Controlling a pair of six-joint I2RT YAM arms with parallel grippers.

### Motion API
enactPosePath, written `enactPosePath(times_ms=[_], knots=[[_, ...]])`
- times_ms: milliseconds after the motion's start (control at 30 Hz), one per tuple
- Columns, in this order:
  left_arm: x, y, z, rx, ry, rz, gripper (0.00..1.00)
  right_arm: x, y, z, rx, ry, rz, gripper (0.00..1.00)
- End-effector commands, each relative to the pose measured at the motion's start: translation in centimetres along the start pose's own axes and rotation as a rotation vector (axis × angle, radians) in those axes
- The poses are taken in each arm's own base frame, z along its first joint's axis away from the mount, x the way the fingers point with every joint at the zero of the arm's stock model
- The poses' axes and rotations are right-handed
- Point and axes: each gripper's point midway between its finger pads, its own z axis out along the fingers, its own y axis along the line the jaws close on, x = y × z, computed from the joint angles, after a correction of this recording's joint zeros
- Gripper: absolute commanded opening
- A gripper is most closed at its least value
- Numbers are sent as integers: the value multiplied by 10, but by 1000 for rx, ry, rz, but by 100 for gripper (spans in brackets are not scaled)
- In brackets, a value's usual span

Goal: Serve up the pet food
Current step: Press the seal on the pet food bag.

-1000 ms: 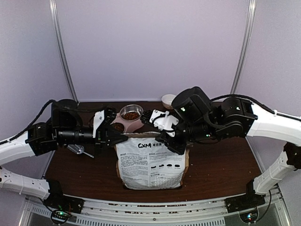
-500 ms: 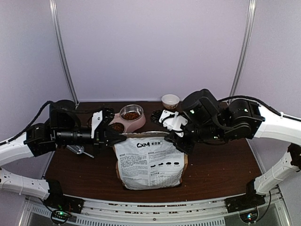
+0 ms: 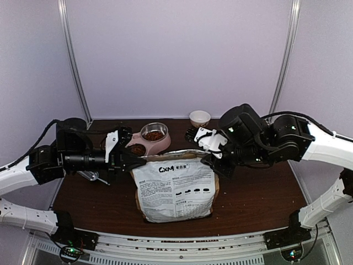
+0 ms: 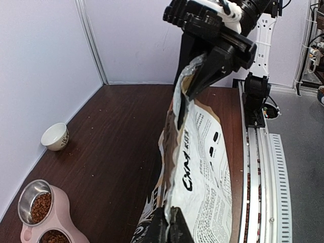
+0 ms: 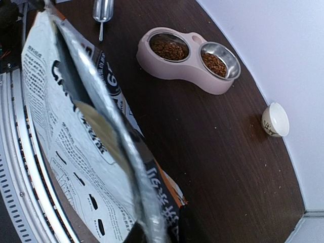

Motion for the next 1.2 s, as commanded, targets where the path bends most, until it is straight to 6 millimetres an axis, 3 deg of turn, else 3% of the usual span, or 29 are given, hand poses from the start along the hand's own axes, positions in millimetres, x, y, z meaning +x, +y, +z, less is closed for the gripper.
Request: enactPosePath(times_ms=[0, 67, 100, 200, 233, 300, 400, 433, 533, 667, 833, 933, 1167], knots=[[-33, 10, -19, -60, -95, 33, 0, 26, -30, -15, 107, 63, 29, 15], [-31, 11, -16, -55, -63, 32, 0, 23, -27, -18, 84, 39, 38, 0], [-31, 11, -15, -50, -51, 32, 2, 21, -26, -20, 72, 26, 45, 0], [-34, 8, -11, -21, -27, 26, 24, 13, -20, -24, 18, -26, 67, 0], [-36, 8, -11, -13, -23, 21, 31, 9, -17, -27, -8, -50, 77, 6], [-40, 8, -9, -5, -9, 3, 45, 1, -14, -36, -50, -113, 99, 33], [-47, 4, -3, 4, 26, -8, 56, -3, -10, -44, -108, -197, 137, 60], [-63, -5, 1, 17, 22, -5, 67, -5, -9, -54, -161, -279, 182, 72], [-77, -15, 9, 26, 39, 5, 72, -5, -11, -60, -202, -366, 233, 78], [-81, -28, 35, 22, 136, 30, 73, -4, -1, -61, -273, -456, 244, 78], [-77, -34, 64, 3, 260, 69, 74, -3, -2, -52, -275, -514, 252, 77], [-72, -34, 79, -1, 303, 75, 74, -5, -3, -47, -279, -529, 252, 72], [-63, -33, 101, -3, 352, 86, 75, -10, 0, -38, -318, -546, 246, 47]])
